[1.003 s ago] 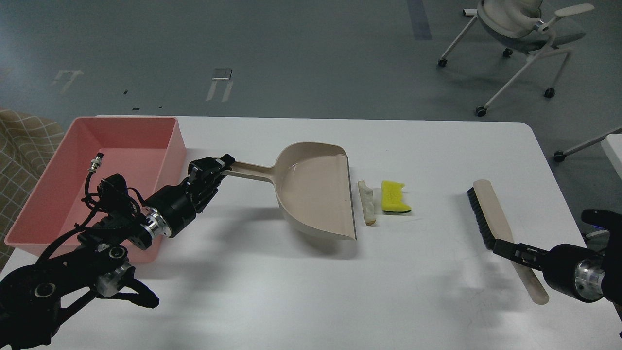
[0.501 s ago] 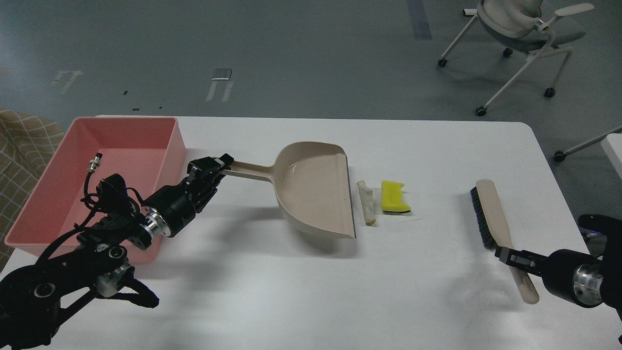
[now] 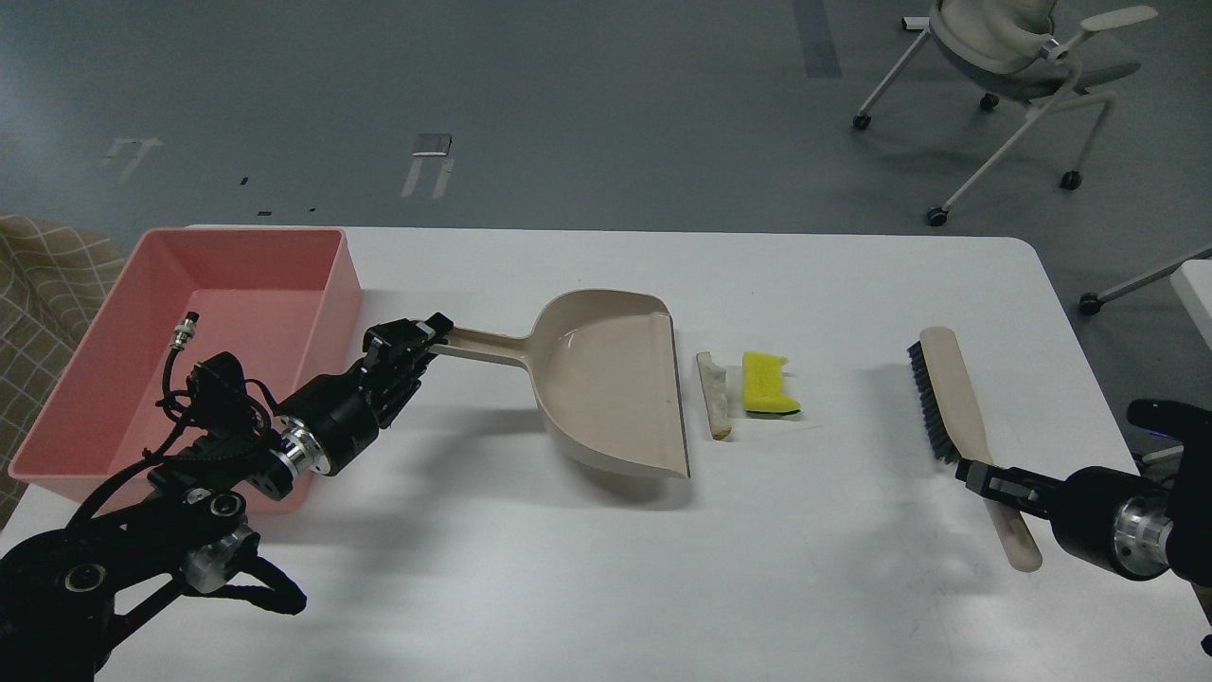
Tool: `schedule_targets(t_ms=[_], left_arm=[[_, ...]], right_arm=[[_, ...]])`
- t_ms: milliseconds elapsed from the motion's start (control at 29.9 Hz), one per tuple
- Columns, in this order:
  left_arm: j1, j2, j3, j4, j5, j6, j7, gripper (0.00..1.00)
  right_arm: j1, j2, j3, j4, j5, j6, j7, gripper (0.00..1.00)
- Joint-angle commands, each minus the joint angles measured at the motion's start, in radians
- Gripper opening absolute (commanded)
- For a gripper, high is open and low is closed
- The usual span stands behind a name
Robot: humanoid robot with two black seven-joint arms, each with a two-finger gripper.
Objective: Sweep and dump garbage into bin
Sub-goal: 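Lift the brush with the right gripper toward the sponge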
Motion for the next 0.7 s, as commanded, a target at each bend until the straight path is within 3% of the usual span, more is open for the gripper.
schedule_targets(t_ms=[0,334,669], left_arm=[[0.009,-0.003,0.0,0.009,0.001,0.002,0.001,0.0],[-0.002,-0.04,0.004,0.013,0.003,0.003,0.01,0.0],[-0.002,-0.056,0.004,0.02,0.001,0.005,0.018,0.0]], right_arm=[[0.02,0.021,-0.015,-0.005,0.0,0.0,-0.001,0.0],[0.112,0.138,-0.09,-0.01,0.0,0.0,-0.013,0.0],[0.14,0.156,-0.14,-0.014,-0.003,0.0,-0.016,0.0]])
